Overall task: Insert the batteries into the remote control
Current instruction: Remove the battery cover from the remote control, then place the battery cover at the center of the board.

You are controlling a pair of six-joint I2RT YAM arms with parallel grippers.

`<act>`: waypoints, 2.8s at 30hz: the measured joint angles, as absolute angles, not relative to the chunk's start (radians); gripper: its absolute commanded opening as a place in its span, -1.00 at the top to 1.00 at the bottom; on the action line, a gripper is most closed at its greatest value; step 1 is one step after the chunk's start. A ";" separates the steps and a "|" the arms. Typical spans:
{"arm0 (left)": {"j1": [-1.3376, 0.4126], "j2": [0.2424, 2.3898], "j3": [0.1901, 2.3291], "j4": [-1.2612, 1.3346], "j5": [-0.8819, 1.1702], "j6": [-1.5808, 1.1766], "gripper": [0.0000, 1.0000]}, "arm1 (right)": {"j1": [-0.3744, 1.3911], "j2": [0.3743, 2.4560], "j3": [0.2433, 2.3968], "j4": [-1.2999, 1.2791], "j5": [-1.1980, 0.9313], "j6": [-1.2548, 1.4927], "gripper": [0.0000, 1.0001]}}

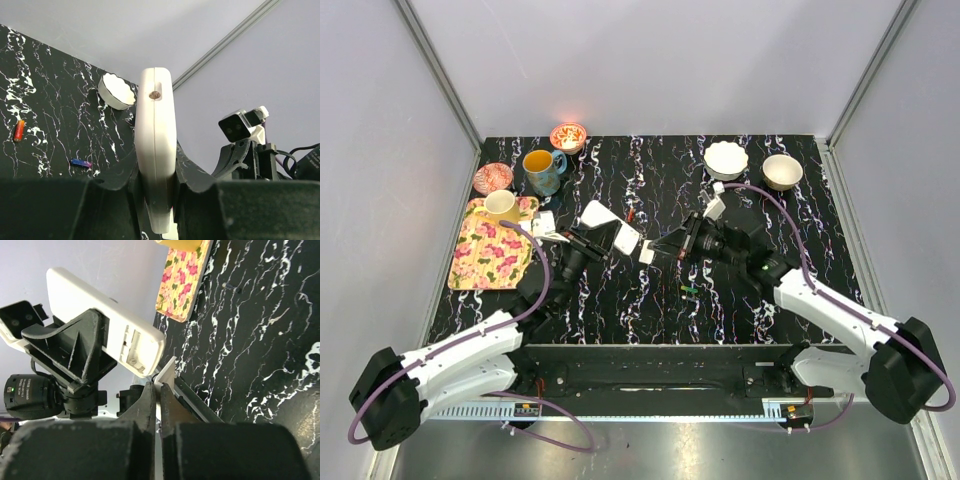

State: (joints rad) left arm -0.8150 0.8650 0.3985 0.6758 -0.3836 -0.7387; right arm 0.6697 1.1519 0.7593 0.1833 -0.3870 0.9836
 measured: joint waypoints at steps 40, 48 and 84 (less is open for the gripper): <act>-0.748 0.583 0.188 0.562 -0.361 -0.891 1.00 | 0.202 1.764 0.459 0.922 -0.280 0.967 1.00; -0.748 0.590 0.187 0.562 -0.362 -0.891 1.00 | 0.197 1.762 0.445 0.917 -0.278 0.971 0.51; -0.461 0.937 0.319 0.579 0.363 -1.052 1.00 | 0.503 1.038 0.747 -0.299 -0.055 0.509 -0.19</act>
State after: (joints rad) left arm -0.4614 0.9375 0.3187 0.5793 0.3630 -1.0515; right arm 0.5030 1.0382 0.7467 -0.2989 -0.0547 0.5087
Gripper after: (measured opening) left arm 0.249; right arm 0.600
